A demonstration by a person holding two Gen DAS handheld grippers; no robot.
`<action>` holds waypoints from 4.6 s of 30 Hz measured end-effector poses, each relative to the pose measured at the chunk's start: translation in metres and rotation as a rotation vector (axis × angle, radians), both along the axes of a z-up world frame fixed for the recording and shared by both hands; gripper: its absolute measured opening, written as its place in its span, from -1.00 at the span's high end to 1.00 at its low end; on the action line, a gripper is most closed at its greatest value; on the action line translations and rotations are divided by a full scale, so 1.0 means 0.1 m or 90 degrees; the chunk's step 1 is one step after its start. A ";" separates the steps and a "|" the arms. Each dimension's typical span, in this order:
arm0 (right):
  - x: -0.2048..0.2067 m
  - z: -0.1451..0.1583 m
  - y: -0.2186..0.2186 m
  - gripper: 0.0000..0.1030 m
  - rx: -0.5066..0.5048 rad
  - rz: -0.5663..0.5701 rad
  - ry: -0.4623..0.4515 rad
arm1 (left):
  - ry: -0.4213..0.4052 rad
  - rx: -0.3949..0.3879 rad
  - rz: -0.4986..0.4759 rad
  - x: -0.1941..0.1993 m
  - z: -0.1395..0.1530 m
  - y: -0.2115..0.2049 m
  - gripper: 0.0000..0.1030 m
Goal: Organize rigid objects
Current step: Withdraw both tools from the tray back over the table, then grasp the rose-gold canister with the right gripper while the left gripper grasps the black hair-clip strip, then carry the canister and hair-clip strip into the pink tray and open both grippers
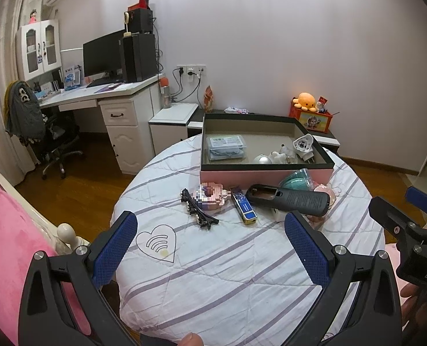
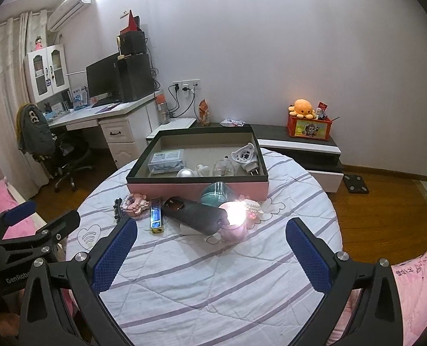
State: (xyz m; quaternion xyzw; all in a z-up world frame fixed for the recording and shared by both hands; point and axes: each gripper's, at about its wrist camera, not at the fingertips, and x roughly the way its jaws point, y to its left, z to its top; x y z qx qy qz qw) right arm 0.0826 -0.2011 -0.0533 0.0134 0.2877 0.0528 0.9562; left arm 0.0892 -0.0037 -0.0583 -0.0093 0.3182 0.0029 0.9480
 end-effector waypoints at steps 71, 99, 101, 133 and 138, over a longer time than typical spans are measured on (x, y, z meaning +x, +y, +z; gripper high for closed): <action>1.02 -1.14 -0.43 0.04 0.028 0.000 0.163 | 0.148 -0.088 0.011 1.06 -1.18 0.50 0.33; 0.62 -0.76 -0.37 0.04 0.041 0.018 0.117 | 0.147 -0.104 -0.021 0.88 -1.15 0.50 0.68; 0.62 -0.76 -0.37 0.04 0.040 0.019 0.116 | 0.148 -0.117 -0.019 0.89 -1.16 0.53 0.71; 0.59 -0.61 -0.25 0.04 0.048 0.049 0.097 | 0.109 -0.110 -0.054 0.70 -0.81 0.44 0.67; 0.67 -0.50 -0.20 0.04 0.045 0.061 0.083 | 0.078 -0.105 -0.069 0.73 -0.57 0.37 0.67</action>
